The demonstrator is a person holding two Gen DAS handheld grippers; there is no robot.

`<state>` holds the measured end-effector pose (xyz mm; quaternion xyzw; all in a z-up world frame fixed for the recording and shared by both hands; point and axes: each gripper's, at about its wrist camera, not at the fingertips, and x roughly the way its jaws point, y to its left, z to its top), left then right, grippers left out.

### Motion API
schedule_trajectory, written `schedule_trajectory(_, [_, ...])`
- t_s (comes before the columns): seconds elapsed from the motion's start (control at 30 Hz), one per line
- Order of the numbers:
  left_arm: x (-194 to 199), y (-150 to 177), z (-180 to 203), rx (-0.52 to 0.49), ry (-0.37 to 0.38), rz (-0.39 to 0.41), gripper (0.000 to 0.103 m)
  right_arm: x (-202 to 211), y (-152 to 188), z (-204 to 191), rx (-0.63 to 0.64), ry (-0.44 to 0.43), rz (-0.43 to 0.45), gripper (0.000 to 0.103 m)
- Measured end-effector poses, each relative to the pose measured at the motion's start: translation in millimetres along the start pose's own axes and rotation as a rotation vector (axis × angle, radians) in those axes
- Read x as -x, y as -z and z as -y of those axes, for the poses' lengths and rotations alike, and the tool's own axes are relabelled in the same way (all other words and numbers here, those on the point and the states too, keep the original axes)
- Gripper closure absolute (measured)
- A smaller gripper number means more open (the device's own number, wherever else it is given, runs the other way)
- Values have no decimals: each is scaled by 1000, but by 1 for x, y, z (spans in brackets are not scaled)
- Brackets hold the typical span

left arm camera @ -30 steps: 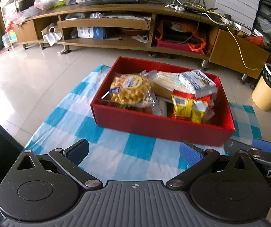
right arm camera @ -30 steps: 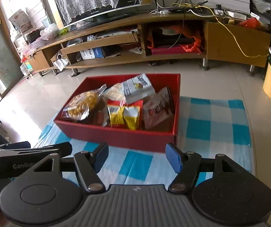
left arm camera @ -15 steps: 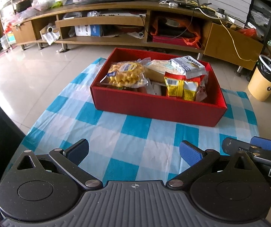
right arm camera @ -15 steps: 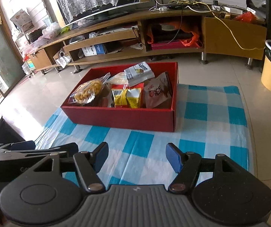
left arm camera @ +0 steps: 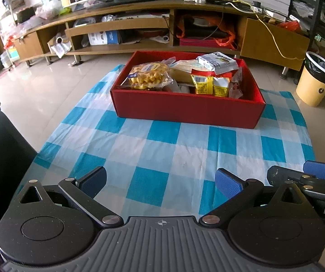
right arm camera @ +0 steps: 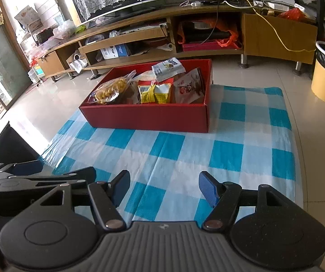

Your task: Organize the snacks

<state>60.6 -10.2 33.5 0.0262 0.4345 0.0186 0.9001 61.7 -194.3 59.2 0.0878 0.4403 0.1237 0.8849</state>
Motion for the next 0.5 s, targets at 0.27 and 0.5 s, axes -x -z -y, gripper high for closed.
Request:
schedule_trajectory(0.27, [4,6,1,-4,3,0,0,5,6,1,1,-6,-6,36])
schedule_trajectory(0.5, [6,8,1,1,7,3,0,4,5,3,-2,-10,-5,30])
